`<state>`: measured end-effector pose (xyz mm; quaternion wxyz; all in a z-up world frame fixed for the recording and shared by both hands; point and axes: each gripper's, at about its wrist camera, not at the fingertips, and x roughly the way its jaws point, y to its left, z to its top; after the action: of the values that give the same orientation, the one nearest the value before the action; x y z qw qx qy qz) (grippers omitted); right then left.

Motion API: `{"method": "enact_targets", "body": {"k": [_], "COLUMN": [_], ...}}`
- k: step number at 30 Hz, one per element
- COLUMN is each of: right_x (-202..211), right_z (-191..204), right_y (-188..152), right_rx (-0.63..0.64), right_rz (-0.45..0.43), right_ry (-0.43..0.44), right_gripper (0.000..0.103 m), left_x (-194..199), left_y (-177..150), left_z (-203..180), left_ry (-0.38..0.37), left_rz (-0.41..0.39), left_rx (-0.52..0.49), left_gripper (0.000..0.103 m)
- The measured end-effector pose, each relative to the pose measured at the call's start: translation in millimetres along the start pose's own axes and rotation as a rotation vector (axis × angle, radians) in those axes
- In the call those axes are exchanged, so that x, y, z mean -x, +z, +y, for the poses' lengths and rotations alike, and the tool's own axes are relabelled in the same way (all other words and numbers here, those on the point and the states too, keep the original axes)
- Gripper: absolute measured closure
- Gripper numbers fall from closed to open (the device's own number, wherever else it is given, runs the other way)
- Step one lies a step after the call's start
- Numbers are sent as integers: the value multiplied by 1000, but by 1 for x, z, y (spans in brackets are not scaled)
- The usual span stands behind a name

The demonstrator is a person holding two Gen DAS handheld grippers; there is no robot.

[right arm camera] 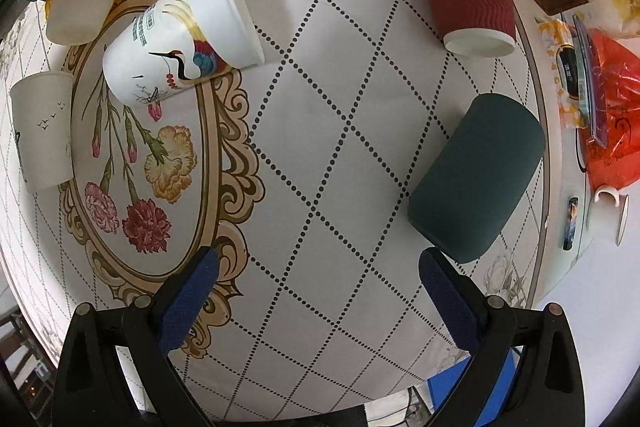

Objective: Flip cup upside down
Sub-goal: 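Lift the orange-and-white cup with the left gripper and carry it toward the right gripper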

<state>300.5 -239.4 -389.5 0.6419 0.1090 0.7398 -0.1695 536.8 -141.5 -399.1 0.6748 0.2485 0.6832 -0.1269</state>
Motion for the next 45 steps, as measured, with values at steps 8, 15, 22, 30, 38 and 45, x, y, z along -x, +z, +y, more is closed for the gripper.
{"method": "enact_targets", "body": {"k": [8,15,22,30,38,45], "right_x": [11,25,30,17,-3,-26], "right_z": [-15,-38,-61,-85,-101,-106], "right_y": [-14,-28,-55,-92,-119,-134], "right_rx": [-21,-39,-6,70,159,243], "right_rz": [-17,-39,-45,-35,-15,6], "right_ry": [16,49,83,88,76,84], "right_gripper": [1,1,1,1,1,1], "left_x": [56,114,146,125,83,52], "left_y": [-7,-36,-100,-195,-259,-287], "left_z": [6,3,-3,-28,-69,-102], "left_ry": [-21,-58,-139,-244,-367,-397], "left_rz": [-90,-162,-151,-43,87,150], "left_rx": [35,63,137,255,379,427], "left_gripper": [33,33,33,33,33,33]}}
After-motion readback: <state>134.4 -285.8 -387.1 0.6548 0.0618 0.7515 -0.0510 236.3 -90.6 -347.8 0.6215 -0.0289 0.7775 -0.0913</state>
